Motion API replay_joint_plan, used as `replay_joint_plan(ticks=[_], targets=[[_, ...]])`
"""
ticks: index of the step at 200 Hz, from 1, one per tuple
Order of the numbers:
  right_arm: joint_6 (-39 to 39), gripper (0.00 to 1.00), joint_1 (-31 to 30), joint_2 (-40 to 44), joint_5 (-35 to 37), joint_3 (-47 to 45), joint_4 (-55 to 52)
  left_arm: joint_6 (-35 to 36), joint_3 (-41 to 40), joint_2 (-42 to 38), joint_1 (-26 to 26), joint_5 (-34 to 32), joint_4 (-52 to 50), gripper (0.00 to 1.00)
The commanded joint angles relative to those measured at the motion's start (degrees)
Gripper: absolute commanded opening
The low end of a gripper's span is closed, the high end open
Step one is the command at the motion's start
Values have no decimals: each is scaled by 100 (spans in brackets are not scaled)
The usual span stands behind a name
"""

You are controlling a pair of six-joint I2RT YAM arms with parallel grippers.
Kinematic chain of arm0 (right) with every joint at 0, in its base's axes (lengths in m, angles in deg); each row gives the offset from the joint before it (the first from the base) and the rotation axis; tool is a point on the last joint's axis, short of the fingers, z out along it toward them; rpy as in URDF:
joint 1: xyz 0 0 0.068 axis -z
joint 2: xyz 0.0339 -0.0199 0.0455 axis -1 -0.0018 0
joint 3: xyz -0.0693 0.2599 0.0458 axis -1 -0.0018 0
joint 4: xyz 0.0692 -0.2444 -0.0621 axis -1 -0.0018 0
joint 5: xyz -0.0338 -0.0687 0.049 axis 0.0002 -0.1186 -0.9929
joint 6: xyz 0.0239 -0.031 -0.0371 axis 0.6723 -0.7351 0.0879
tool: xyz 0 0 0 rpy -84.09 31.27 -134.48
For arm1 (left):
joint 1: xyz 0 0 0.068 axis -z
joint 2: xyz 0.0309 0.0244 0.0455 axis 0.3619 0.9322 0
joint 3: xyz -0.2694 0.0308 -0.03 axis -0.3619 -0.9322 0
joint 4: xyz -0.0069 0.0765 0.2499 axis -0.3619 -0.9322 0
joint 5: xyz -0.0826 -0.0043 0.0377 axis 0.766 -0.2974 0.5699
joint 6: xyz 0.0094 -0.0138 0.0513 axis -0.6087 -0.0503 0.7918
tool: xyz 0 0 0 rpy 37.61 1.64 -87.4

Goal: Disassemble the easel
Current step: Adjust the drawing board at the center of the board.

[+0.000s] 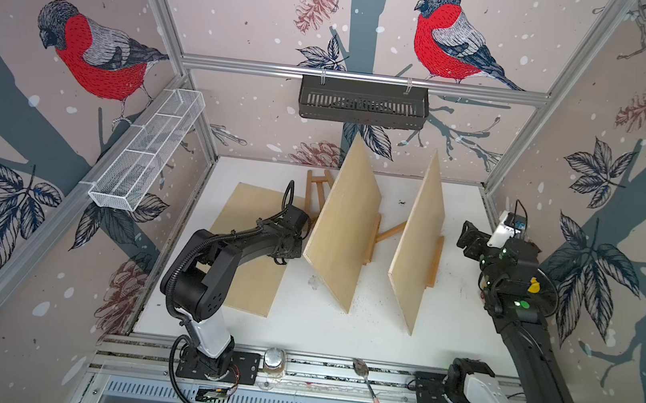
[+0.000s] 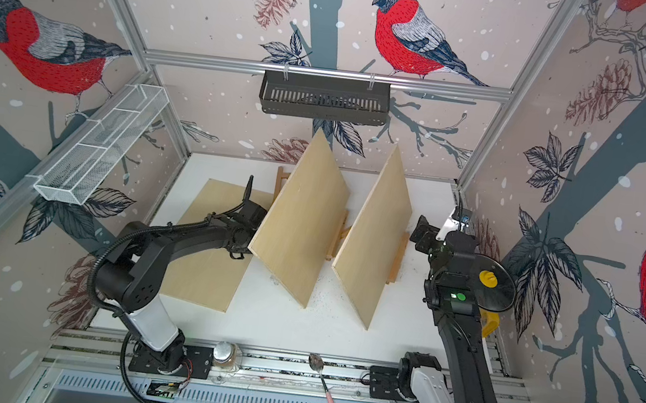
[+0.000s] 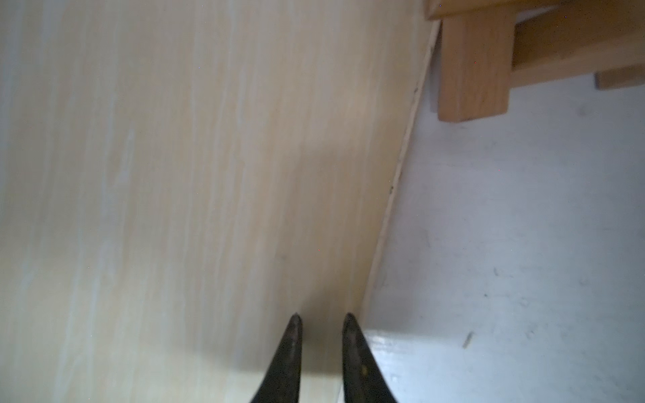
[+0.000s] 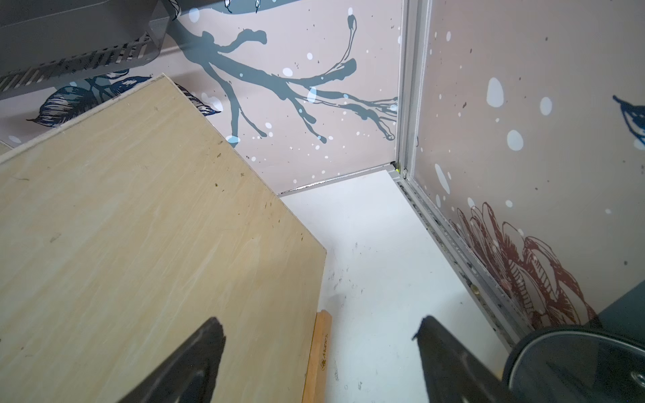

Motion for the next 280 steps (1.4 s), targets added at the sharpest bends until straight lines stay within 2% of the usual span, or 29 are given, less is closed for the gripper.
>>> replay_joint_plan(ticks=[1, 61, 90, 169, 280], targets=[[22, 88, -2, 21, -23, -5, 28, -139, -125, -36, 77, 174, -705, 27], [22, 88, -4, 61, -32, -46, 29, -233, -299, -36, 117, 110, -678, 26], [16, 88, -4, 78, -21, -60, 29, -288, -295, 78, 133, -101, -757, 22], [16, 89, -3, 82, -56, -118, 78, -393, -247, 138, 303, -298, -994, 25], [21, 89, -2, 182, -118, -180, 117, -608, -363, 214, 398, -591, -1179, 21]])
